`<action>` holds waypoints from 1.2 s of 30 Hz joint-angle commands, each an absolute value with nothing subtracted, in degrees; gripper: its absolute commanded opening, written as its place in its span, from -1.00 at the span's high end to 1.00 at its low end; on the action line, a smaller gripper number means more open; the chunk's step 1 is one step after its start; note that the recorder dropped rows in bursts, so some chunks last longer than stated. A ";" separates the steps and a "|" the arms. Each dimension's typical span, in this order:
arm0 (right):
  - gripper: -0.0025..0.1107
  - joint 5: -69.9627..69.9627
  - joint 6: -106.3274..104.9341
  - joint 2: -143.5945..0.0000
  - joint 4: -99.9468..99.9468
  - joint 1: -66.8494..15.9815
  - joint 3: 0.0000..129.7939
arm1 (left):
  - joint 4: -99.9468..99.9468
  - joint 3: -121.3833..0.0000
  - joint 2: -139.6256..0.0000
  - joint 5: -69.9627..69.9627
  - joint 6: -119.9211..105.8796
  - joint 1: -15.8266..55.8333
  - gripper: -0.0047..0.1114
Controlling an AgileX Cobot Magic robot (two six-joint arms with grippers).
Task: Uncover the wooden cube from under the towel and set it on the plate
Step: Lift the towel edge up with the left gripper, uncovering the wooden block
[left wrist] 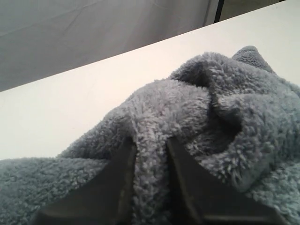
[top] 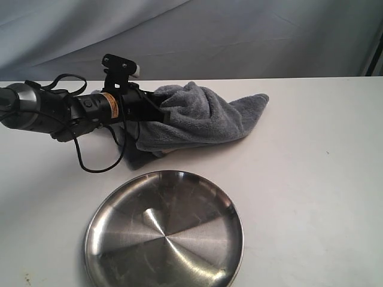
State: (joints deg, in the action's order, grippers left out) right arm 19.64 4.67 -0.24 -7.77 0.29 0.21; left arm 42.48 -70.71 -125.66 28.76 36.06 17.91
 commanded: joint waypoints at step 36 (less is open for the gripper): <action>0.96 19.67 5.13 0.00 -7.79 0.58 0.00 | 49.43 -70.24 -112.25 31.03 40.62 18.26 0.92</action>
